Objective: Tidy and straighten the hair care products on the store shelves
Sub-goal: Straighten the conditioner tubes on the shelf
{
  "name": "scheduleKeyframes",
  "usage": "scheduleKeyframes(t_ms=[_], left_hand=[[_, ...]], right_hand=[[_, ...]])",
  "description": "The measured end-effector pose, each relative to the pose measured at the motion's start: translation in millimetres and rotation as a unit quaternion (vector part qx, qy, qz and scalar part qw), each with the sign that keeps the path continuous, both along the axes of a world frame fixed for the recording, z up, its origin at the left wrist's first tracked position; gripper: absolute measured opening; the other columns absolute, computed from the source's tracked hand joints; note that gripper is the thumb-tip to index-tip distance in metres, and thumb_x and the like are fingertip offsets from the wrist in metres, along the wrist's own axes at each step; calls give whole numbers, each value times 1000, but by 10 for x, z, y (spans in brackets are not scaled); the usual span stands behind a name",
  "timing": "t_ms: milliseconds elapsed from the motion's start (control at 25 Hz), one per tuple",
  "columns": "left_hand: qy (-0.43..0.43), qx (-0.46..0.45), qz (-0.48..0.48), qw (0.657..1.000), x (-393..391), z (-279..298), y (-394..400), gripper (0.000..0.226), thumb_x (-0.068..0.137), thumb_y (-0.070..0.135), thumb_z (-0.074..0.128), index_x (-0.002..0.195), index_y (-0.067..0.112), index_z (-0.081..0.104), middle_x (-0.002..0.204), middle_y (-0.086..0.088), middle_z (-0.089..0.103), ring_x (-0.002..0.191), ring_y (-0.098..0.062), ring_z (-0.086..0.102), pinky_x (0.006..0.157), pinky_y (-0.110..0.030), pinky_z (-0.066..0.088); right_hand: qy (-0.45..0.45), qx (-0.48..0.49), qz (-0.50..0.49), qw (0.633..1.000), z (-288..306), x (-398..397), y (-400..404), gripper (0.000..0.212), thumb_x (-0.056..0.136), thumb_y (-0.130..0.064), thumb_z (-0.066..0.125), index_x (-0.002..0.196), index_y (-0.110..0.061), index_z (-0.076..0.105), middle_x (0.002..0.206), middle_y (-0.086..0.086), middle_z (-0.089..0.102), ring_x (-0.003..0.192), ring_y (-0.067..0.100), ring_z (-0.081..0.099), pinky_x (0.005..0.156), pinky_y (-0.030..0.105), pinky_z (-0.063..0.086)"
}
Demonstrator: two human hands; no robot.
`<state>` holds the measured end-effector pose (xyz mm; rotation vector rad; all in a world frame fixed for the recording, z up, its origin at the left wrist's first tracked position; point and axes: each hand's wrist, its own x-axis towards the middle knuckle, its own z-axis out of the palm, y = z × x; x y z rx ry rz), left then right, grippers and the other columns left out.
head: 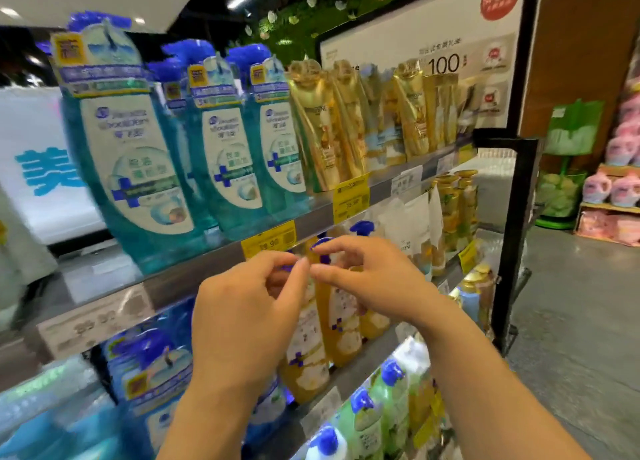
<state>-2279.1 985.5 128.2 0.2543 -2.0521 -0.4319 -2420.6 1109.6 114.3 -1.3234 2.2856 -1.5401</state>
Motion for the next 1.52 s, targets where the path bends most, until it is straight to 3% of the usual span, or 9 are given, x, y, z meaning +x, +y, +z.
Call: scheduleKeyframes(t_ms=[120,440,640,800,920,1080,1240,1360,1520], left_hand=[[2,-21,-7,1000,-655,71,335,16,83,42,68,90,29,74,72,19,67,66,5,62,61,-17,52],[28,-67,33,997,-2180,734,1012,18,85,36,72,97,23,73,84,11,69,68,-1,62,64,-25,55],[-68,-163,163,971,-2702,1414,1019,22,94,37,58,103,23,71,91,3,69,82,-21,64,66,-38,57],[-125,-273,303,904,-2916,1908,818,20,93,28,55,77,19,62,67,2,50,75,-22,52,54,-32,40],[-190,-296,381,855,-3053,2062,713,29,91,27,51,64,23,41,68,5,43,79,-20,40,80,-45,36],[-262,-239,404,843,-3240,2121,619,27,89,22,52,64,23,44,64,7,48,64,-16,40,99,-57,23],[-244,-224,397,856,-3375,2162,585,33,91,41,57,65,27,42,64,14,49,66,-16,46,93,-49,26],[-221,-207,373,877,-3496,2231,671,33,89,50,60,62,34,49,65,17,53,69,-9,51,91,-44,26],[-184,-198,339,901,-3623,2308,778,21,88,52,61,74,38,63,67,16,59,68,-1,47,84,-39,26]], right_hand=[[-25,-58,-28,998,168,-688,472,17,89,-43,73,104,-36,73,82,-4,77,55,5,65,46,25,52],[34,-87,-46,995,705,-2427,986,3,88,-37,75,90,-37,74,81,-15,74,51,2,64,47,25,54],[185,-100,-84,974,1277,-3009,894,14,90,-37,72,103,-33,72,92,-22,70,78,-3,63,69,22,53],[276,-39,-122,953,1684,-3315,824,26,92,-40,66,116,-31,68,111,-14,69,90,4,60,70,23,42],[341,10,-132,931,1933,-3512,704,42,90,-44,67,130,-30,61,121,-5,70,81,4,61,61,20,41],[408,92,-102,902,2241,-3739,504,63,92,-45,66,148,-27,44,135,-1,65,111,18,64,81,33,54],[425,96,-51,899,2440,-4019,424,40,89,-49,68,123,-26,67,112,-5,73,95,14,67,81,39,60],[432,105,7,896,2498,-4202,414,28,87,-47,72,87,-19,75,79,-2,74,72,15,70,65,36,62],[285,46,155,945,2523,-4367,549,18,86,-29,79,79,-14,73,68,5,71,48,16,69,44,23,53]])
